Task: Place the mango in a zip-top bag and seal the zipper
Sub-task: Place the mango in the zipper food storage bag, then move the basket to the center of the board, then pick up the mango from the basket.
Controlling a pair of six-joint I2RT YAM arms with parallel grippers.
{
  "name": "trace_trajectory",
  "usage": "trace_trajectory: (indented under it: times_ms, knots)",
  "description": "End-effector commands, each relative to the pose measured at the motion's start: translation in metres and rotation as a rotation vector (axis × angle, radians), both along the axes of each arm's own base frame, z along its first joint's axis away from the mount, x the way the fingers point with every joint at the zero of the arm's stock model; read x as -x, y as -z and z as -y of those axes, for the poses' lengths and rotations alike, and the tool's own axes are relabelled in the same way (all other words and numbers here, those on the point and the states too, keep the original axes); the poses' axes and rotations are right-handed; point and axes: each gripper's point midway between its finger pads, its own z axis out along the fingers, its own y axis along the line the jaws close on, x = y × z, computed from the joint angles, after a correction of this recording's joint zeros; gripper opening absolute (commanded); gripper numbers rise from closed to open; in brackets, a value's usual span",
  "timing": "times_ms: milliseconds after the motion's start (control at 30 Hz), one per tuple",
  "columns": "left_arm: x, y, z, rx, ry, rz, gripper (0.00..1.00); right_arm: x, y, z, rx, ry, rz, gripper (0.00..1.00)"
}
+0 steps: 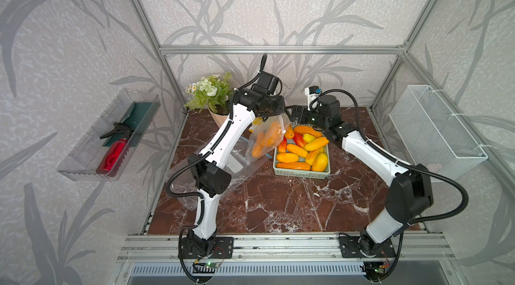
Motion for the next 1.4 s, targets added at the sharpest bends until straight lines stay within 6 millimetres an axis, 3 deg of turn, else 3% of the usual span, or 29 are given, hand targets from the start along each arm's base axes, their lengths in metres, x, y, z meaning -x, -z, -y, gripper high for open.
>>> trace_trajectory:
  times_ms: [0, 100, 200, 367, 533, 633, 833, 1033, 1200, 1367]
  knots:
    - [0.000, -0.009, 0.006, 0.024, 0.013, 0.016, 0.00, 0.003, 0.011, 0.069, 0.057, 0.286, -0.190, 0.86]
    - [-0.002, -0.009, 0.007, 0.031, 0.013, 0.017, 0.00, 0.016, 0.070, 0.121, 0.081, 0.503, -0.441, 0.82]
    - [-0.001, -0.010, 0.008, 0.033, 0.016, 0.017, 0.00, 0.023, 0.105, 0.147, 0.036, 0.585, -0.540, 0.75]
    - [0.001, -0.008, 0.007, 0.026, 0.017, 0.012, 0.00, 0.027, 0.132, 0.141, -0.004, 0.591, -0.685, 0.73]
    - [0.001, -0.008, 0.008, 0.026, 0.017, 0.012, 0.00, 0.043, 0.169, 0.131, -0.075, 0.711, -0.822, 0.73]
    - [0.002, -0.009, 0.009, 0.029, 0.018, 0.013, 0.00, 0.040, 0.191, 0.132, -0.107, 0.773, -0.855, 0.73]
    - [0.005, -0.007, 0.012, 0.027, 0.028, 0.007, 0.00, 0.025, 0.207, 0.130, -0.128, 0.824, -0.904, 0.73]
    - [0.005, -0.009, 0.012, 0.031, 0.031, 0.014, 0.00, 0.024, 0.226, 0.153, -0.048, 0.926, -0.889, 0.72]
    - [0.007, -0.008, 0.012, 0.029, 0.037, 0.009, 0.00, 0.021, 0.231, 0.172, -0.034, 0.966, -0.869, 0.55]
    - [0.007, -0.009, 0.012, 0.031, 0.039, 0.013, 0.00, 0.018, 0.221, 0.199, 0.055, 0.968, -0.810, 0.49]
